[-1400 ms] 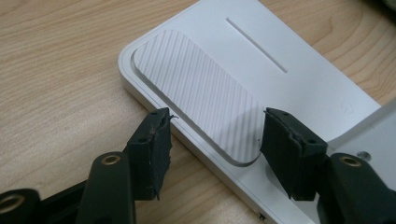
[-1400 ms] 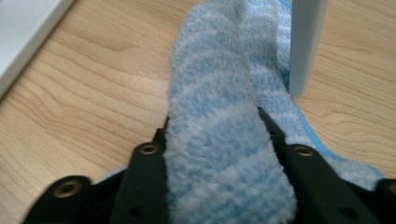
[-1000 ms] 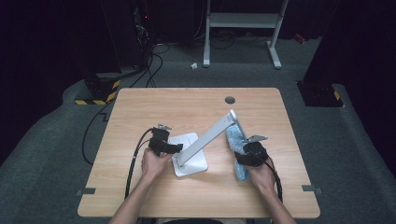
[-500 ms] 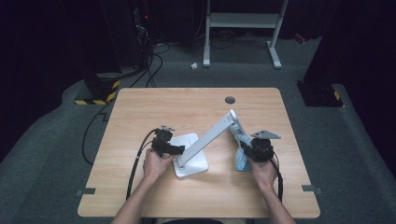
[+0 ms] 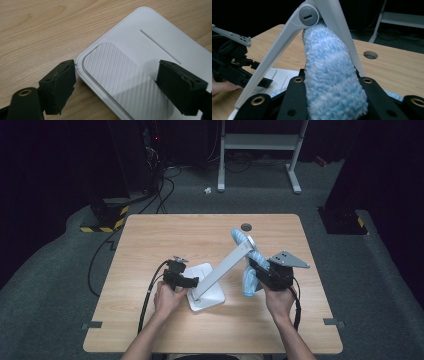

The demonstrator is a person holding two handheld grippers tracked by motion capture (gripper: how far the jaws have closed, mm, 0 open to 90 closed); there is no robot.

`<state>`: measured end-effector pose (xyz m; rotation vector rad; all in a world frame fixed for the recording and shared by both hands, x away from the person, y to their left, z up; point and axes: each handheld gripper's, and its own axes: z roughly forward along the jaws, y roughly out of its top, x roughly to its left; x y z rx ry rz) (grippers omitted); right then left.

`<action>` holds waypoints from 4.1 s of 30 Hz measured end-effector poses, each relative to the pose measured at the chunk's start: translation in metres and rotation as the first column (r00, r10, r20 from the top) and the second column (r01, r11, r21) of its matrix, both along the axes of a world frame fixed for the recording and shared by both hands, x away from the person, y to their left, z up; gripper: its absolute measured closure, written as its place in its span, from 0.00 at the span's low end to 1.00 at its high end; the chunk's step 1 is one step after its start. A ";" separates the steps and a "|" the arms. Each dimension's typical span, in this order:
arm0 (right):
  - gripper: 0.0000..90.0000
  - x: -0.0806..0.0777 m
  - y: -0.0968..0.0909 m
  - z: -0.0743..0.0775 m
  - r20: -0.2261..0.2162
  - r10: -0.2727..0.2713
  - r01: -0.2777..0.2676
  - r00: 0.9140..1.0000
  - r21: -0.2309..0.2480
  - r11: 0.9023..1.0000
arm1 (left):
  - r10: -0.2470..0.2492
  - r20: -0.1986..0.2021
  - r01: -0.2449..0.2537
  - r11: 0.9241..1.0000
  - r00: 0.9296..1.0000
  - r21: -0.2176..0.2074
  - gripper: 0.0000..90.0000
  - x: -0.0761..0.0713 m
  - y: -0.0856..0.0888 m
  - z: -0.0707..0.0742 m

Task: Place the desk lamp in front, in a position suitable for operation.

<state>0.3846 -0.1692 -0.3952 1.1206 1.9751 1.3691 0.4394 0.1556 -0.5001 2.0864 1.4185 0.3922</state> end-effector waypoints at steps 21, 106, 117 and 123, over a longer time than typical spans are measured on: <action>0.79 0.022 -0.029 -0.048 -0.134 -0.102 0.093 0.986 -0.074 0.993 | 0.003 0.004 -0.003 1.000 1.000 -0.021 0.17 0.000 0.002 -0.002; 0.79 0.015 0.042 -0.035 -0.041 0.253 -0.255 0.967 -0.052 0.966 | -0.021 0.005 0.021 0.994 1.000 -0.109 0.16 0.010 0.008 -0.010; 0.79 -0.003 0.080 -0.074 -0.122 0.351 -0.365 0.928 -0.127 0.922 | -0.011 0.017 0.013 0.995 1.000 -0.094 0.17 0.009 0.006 -0.009; 0.79 -0.005 0.048 -0.048 -0.037 0.299 -0.300 0.954 -0.060 0.952 | -0.011 0.026 0.013 0.995 1.000 -0.095 0.17 0.010 0.006 -0.009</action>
